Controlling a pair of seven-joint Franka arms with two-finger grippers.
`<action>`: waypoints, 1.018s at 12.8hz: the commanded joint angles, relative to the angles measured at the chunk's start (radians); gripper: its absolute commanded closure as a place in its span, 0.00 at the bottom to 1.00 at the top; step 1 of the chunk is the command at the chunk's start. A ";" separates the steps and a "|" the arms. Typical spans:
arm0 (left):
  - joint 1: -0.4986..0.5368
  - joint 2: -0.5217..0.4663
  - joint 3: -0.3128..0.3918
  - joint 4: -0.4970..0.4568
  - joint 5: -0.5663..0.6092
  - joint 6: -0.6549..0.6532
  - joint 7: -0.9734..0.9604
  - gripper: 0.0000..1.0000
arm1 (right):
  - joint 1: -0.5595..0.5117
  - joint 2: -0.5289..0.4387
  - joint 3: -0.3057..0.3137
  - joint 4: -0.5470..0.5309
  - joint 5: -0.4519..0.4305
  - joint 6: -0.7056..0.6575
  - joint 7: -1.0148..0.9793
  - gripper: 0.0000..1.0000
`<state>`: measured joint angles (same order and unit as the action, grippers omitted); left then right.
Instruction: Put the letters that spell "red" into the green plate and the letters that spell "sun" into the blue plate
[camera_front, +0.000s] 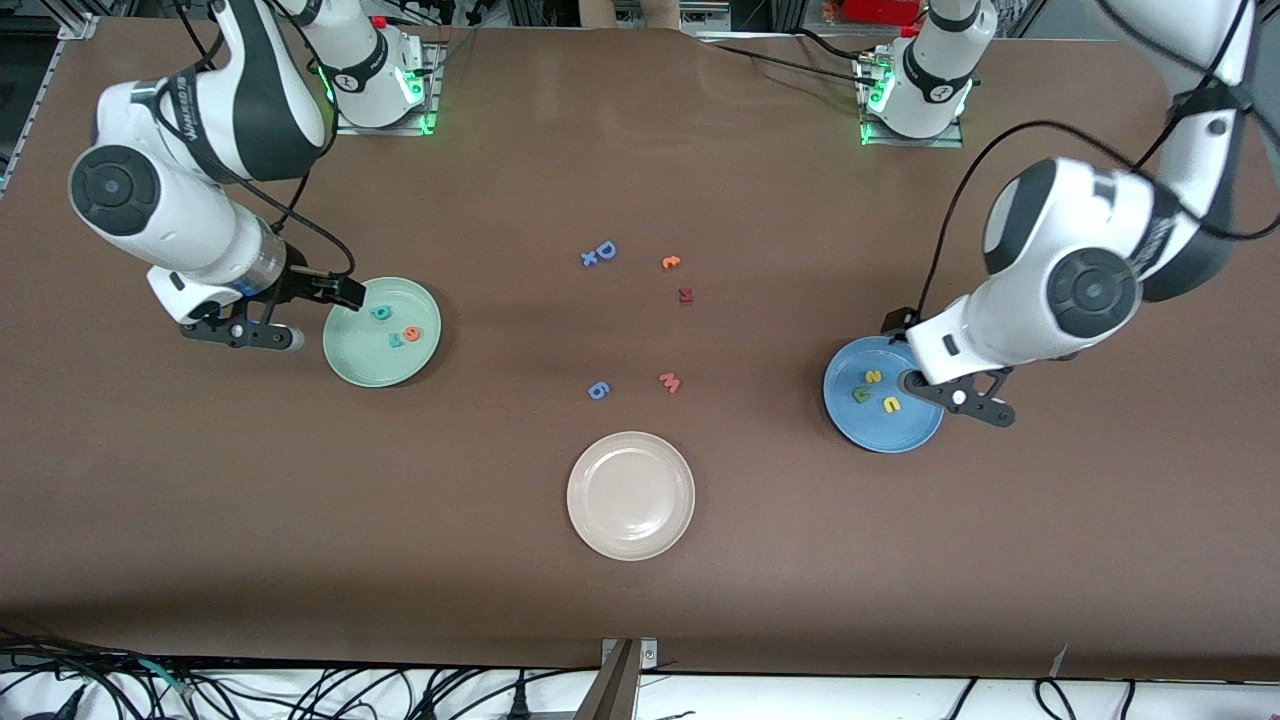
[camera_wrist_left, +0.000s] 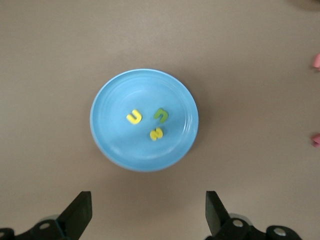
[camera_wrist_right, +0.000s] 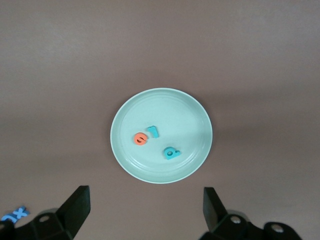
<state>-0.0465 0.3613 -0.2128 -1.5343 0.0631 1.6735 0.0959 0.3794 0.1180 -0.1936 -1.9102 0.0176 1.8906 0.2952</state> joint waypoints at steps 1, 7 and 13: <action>-0.004 -0.004 0.001 0.161 0.021 -0.132 0.011 0.00 | -0.004 0.006 -0.004 0.026 -0.004 -0.025 -0.004 0.00; -0.066 -0.238 0.124 0.030 0.009 -0.115 0.013 0.00 | -0.004 -0.073 -0.047 0.039 -0.008 -0.028 -0.013 0.00; -0.001 -0.374 0.079 -0.136 0.014 0.000 0.015 0.00 | -0.004 -0.097 -0.059 0.039 -0.010 -0.041 -0.013 0.00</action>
<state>-0.0670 0.0246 -0.1128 -1.6254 0.0631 1.6477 0.0963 0.3788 0.0340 -0.2553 -1.8684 0.0175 1.8644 0.2929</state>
